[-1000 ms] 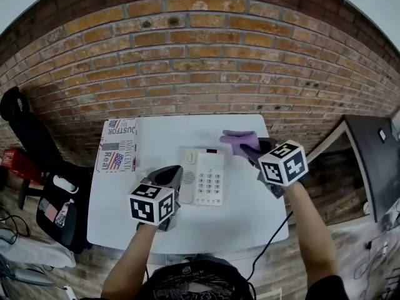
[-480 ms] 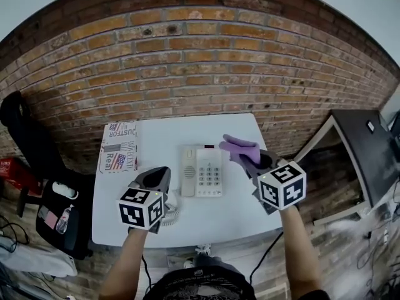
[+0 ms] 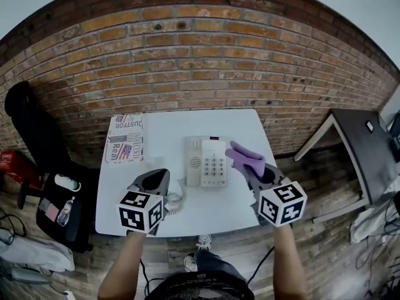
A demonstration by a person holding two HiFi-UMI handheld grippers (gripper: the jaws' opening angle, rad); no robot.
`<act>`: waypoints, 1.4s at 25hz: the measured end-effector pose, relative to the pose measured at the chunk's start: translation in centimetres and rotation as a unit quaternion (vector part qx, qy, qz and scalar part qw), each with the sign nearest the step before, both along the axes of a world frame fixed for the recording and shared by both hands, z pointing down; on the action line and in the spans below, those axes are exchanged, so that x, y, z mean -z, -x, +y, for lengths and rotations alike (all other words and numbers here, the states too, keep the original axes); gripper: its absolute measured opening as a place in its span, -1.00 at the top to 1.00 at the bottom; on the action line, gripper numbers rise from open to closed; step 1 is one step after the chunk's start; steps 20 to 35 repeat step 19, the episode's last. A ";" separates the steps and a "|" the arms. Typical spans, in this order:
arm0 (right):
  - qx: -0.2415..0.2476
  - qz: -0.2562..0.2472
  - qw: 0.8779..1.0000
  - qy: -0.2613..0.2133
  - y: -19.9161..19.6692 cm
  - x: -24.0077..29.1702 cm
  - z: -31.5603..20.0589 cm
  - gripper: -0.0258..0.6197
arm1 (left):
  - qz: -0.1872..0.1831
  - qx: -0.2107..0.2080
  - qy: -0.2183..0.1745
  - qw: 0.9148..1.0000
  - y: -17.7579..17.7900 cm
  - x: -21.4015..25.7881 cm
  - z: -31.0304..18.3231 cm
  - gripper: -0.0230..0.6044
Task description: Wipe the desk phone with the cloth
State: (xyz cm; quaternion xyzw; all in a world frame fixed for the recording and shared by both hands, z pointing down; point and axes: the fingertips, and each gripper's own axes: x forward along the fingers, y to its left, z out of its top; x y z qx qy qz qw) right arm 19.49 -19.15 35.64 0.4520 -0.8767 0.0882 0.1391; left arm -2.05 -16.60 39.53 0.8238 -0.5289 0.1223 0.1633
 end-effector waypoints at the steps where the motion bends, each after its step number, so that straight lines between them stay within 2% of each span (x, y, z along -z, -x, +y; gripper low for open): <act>1: 0.000 0.001 1.000 0.000 0.1 -0.1 0.4 0.78 | 0.000 0.001 0.001 1.000 0.1 -0.1 0.3 0.91; 15: 0.003 0.007 1.000 -0.005 0.6 0.2 2.9 0.79 | 0.014 -0.002 -0.005 1.000 0.2 0.2 2.1 0.91; 35: 0.004 0.008 1.000 -0.007 0.7 0.4 3.2 0.78 | 0.015 -0.004 -0.007 1.000 0.1 0.1 2.3 0.91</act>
